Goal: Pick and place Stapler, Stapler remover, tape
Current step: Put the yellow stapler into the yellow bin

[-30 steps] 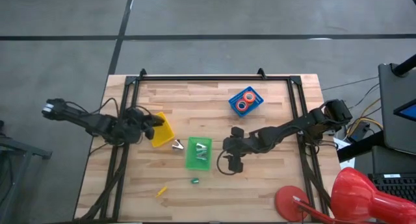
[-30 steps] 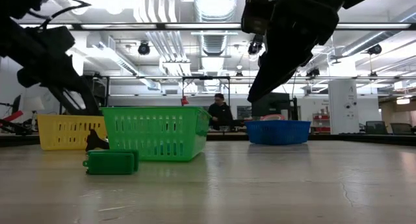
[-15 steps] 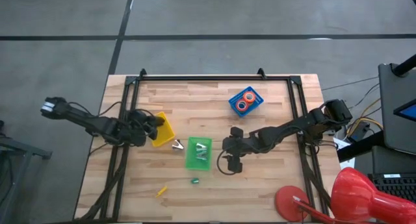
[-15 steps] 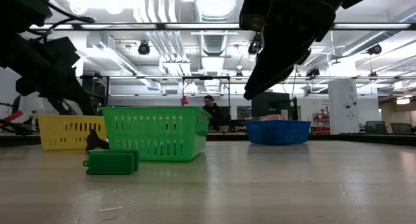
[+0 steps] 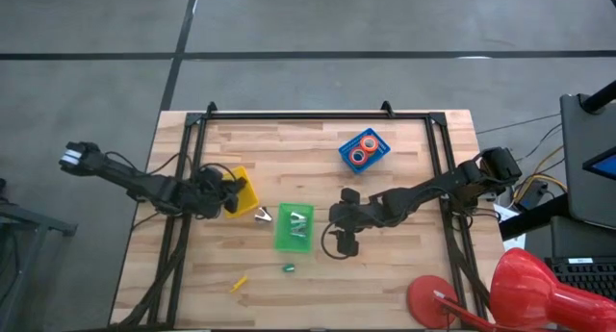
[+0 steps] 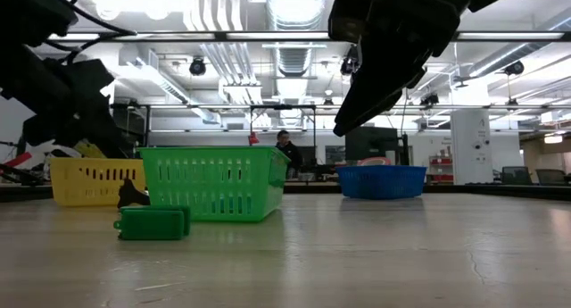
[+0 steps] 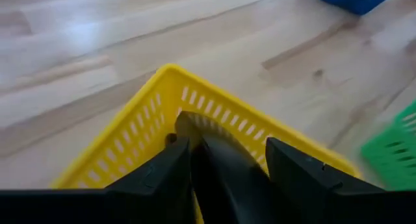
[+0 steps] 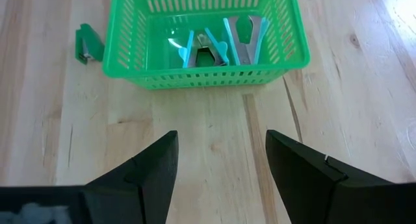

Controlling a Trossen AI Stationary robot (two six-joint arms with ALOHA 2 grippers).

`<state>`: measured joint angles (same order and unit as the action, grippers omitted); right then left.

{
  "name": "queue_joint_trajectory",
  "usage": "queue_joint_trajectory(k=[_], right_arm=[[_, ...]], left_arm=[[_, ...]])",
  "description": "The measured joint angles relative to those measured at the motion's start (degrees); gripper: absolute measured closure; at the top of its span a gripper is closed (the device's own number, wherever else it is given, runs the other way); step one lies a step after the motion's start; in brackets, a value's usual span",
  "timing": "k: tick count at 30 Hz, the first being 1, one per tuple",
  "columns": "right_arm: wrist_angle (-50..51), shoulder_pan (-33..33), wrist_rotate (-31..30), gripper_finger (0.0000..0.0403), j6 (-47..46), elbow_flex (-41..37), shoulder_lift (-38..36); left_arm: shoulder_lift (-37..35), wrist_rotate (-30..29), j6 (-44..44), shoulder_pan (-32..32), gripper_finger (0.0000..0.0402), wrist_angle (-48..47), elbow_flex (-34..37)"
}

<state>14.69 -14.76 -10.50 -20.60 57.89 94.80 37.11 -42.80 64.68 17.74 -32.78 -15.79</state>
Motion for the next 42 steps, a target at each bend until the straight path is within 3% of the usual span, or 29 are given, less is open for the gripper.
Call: queue_joint_trajectory(k=[7,19,33,42], right_arm=[[-0.08,0.0,0.0,0.0177,0.02,0.0,0.0],[-0.08,0.0,-0.02,0.0183,0.24,-0.04,0.07],[-0.05,-0.29,0.0,0.0184,0.39,-0.04,0.07],[-0.03,-1.03,0.0,0.0184,0.01,-1.03,0.07]], left_arm=[[-1.05,1.44,0.45,-0.02,0.0203,6.26,-0.04],[-1.89,4.6,-1.4,0.0,0.0204,7.79,-0.33],[2.32,18.04,-28.19,6.11,0.0207,30.25,-0.28],[9.58,21.81,-20.3,14.22,0.0207,31.77,-0.73]])
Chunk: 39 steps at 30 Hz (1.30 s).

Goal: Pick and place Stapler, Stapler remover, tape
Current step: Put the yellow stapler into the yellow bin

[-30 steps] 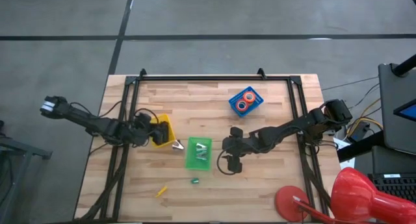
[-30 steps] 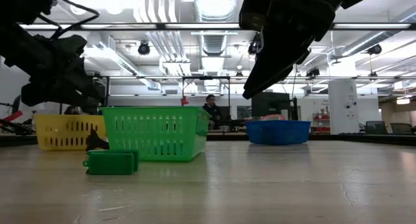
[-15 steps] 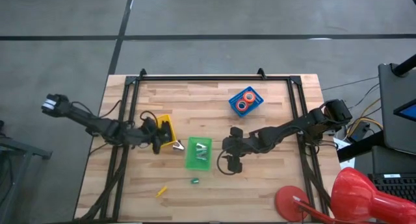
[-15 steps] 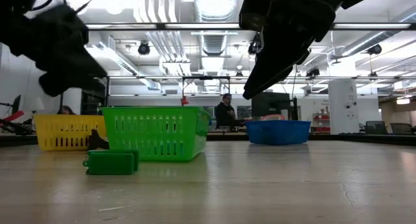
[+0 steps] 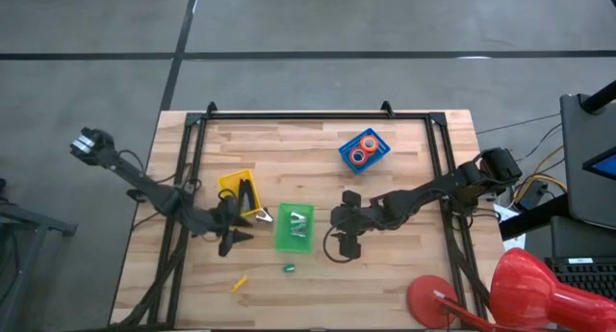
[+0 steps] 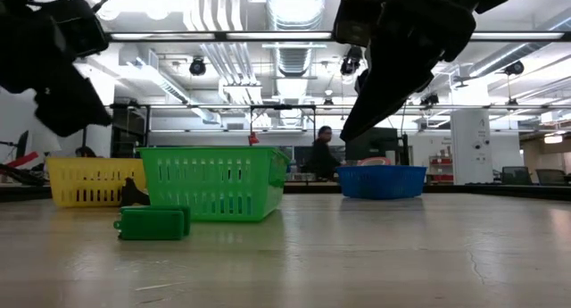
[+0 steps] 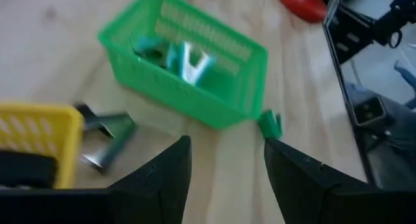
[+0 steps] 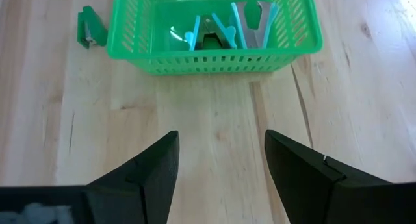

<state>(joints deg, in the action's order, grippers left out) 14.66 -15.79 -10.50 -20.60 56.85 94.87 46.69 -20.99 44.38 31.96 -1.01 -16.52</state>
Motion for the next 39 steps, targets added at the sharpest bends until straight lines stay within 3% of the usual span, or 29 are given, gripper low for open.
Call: queue_joint_trajectory(k=[15,31,39], right_arm=[[-0.03,-0.07,0.0,0.0184,2.38,-0.12,0.0],[-0.12,-1.87,0.06,0.0184,2.62,-4.25,-0.02],[-0.26,-3.13,0.09,0.0184,4.01,-5.3,-0.02]], left_arm=[[19.86,1.12,20.94,11.95,0.0207,-3.49,-11.99],[43.11,10.18,39.02,13.29,0.0207,-30.89,-35.42],[51.53,13.56,42.29,13.4,0.0207,-33.59,-41.23]])
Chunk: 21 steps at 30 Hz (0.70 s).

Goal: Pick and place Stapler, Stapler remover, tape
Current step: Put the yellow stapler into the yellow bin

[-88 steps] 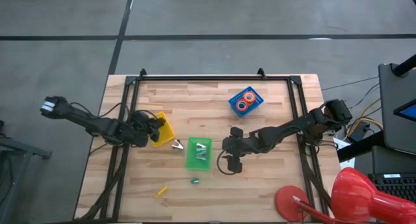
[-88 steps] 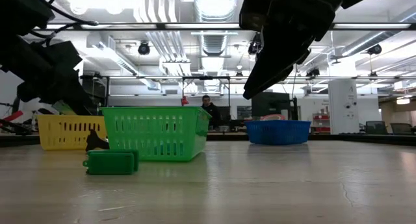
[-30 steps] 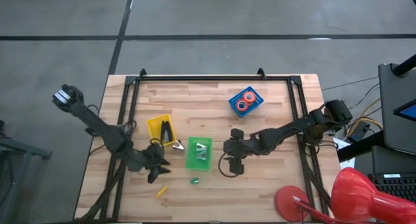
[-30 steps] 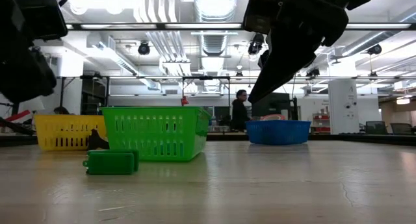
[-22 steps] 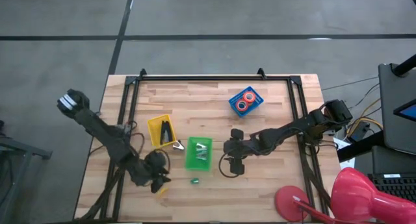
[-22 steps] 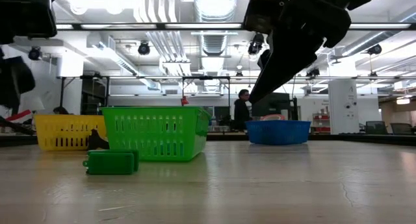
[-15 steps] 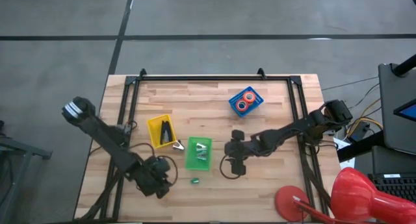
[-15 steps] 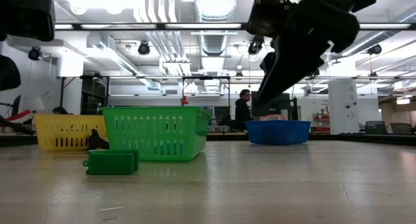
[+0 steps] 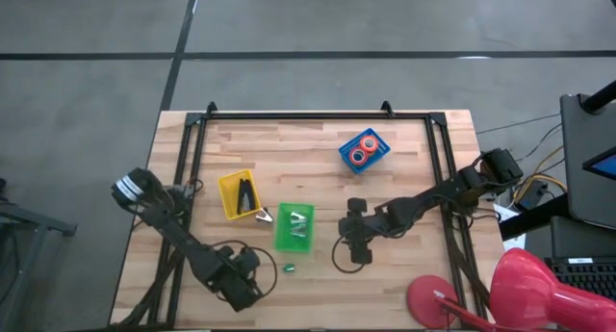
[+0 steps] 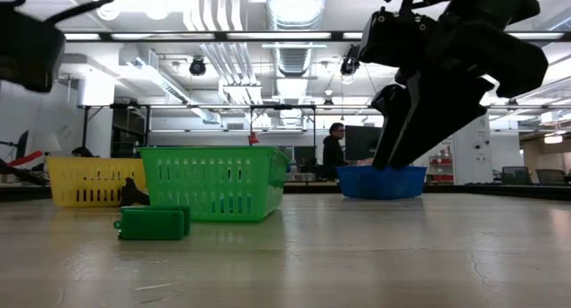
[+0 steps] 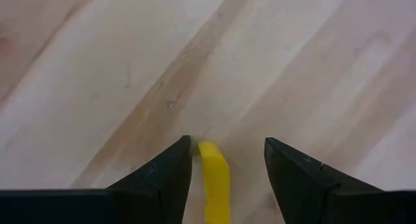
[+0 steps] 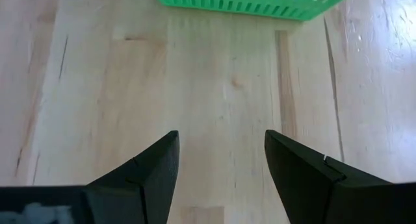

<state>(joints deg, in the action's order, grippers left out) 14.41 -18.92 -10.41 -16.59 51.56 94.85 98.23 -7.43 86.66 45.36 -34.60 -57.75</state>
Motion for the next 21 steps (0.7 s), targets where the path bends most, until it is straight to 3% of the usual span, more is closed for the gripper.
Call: queue_joint_trajectory(k=[7,21], right_arm=[[-1.49,-0.1,-0.01,0.0184,0.78,-0.42,-0.07],[-4.5,-0.08,0.15,0.0184,2.24,-2.39,-0.07]], left_arm=[[1.92,1.72,2.97,-0.07,0.0223,-1.21,-1.12],[0.15,3.69,2.3,-0.31,0.0373,-1.56,-1.23]])
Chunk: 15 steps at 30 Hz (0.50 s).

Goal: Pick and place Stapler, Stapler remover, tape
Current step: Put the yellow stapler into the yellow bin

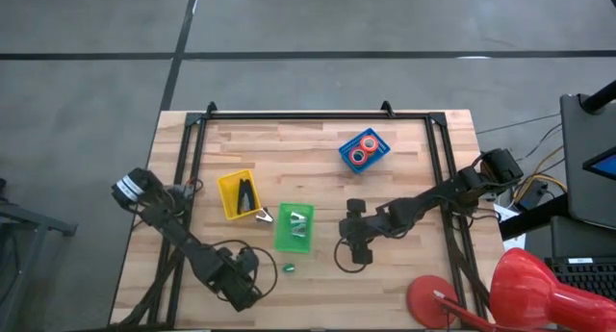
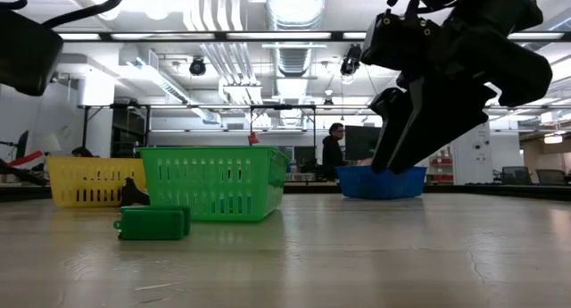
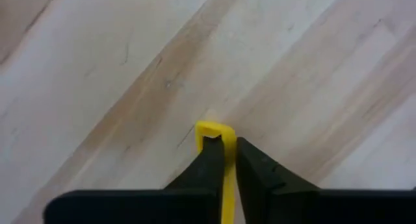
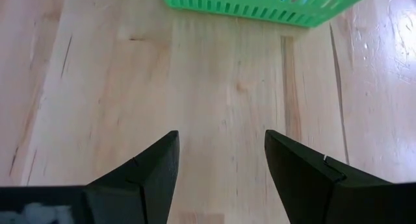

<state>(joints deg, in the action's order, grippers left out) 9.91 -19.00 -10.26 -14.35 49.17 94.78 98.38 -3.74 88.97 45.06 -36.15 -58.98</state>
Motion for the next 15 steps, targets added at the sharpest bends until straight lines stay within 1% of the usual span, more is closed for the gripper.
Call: queue_joint_trajectory(k=[2,11,15], right_arm=[[0.09,0.0,0.0,0.0184,0.04,-0.07,0.0],[0.09,0.0,0.0,0.0184,-0.06,-0.11,0.0],[0.09,0.0,0.0,0.0184,-0.17,-0.11,0.0]], left_arm=[[-0.01,-0.26,-1.11,-0.38,0.0382,-0.19,0.02],[-0.54,-1.65,-6.22,-3.66,0.0392,-4.83,-0.26],[-2.1,-4.81,-8.72,-5.36,0.0396,-8.11,-0.26]])
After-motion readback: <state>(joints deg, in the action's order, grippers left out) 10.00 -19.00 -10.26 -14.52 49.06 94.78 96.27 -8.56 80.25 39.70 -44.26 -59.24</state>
